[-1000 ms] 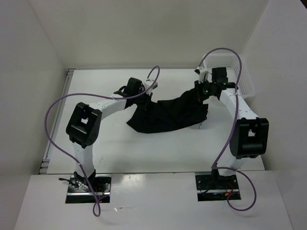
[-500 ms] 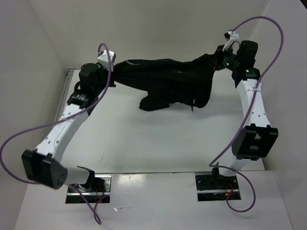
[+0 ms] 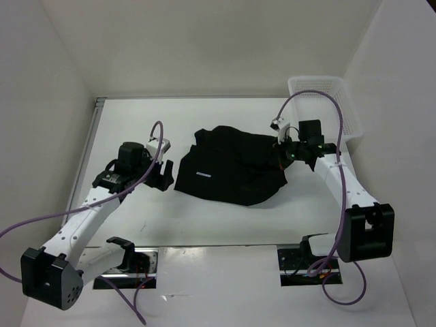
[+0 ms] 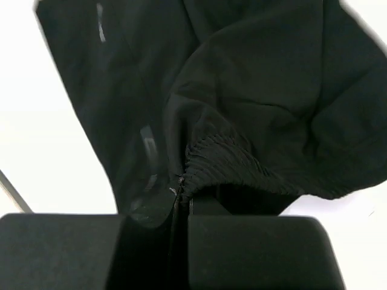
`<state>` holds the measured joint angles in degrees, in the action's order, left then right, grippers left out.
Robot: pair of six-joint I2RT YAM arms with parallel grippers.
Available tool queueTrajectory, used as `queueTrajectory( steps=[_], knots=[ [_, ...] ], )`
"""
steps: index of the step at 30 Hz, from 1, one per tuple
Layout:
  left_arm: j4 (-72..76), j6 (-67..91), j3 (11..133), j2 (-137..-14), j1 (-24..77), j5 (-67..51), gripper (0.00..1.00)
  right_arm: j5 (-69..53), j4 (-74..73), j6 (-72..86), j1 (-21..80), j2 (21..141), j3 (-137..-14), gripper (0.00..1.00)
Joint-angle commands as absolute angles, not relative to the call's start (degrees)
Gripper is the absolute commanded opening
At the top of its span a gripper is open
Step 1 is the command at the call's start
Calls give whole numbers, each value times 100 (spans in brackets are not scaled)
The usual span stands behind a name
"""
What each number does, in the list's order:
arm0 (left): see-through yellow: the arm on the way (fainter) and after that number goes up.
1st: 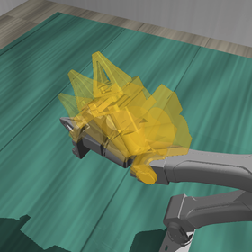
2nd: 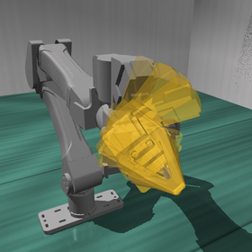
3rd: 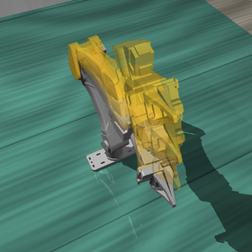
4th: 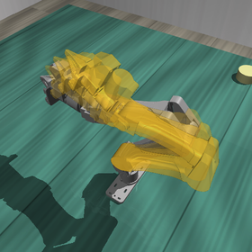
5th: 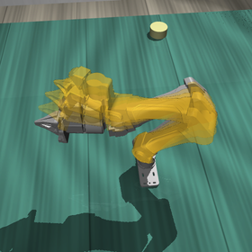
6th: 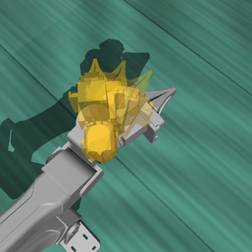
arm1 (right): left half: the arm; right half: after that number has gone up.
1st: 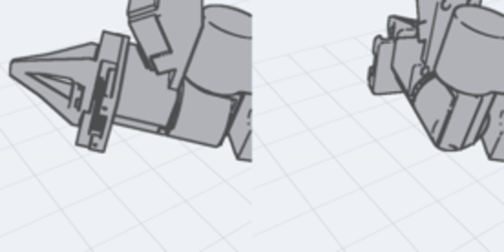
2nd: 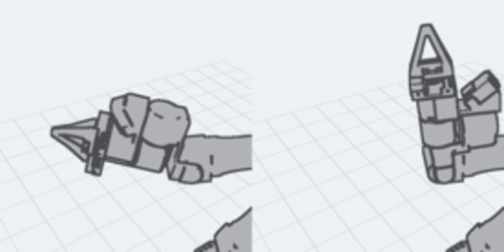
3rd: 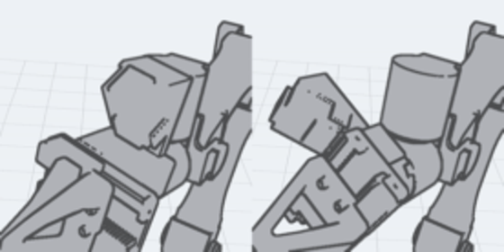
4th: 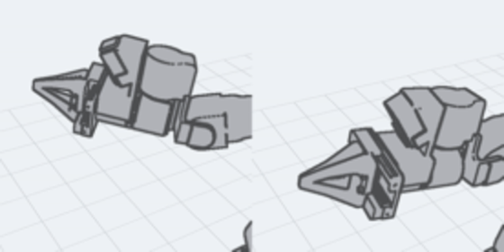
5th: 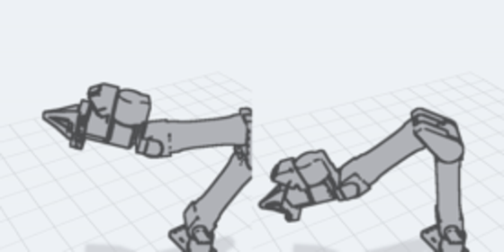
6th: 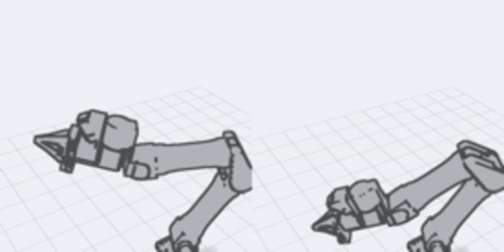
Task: Fold and stack the shorts
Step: Flatten the shorts out
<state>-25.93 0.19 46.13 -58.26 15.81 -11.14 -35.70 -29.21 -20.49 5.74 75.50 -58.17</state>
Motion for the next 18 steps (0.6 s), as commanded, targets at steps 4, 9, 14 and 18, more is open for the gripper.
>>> queueTrajectory(
  steps=[4, 9, 14, 18],
  knots=[
    [-1759, 0, 4588, -6011, 1441, -1300, 72, -3077, -2804, -2461, 545, 7137, -5494, 1],
    [-1407, 0, 4702, -6713, 1441, -2388, 69, -2743, -2752, -2672, 545, 7189, -5388, 1],
    [-662, 0, 4895, -7688, 1441, -2488, 67, -2742, -2698, -2725, 545, 7312, -5256, 1],
    [-457, 0, 5597, -8891, 1441, -2531, 73, -2742, -2698, -2777, 545, 7479, -5361, 1]
  ],
)
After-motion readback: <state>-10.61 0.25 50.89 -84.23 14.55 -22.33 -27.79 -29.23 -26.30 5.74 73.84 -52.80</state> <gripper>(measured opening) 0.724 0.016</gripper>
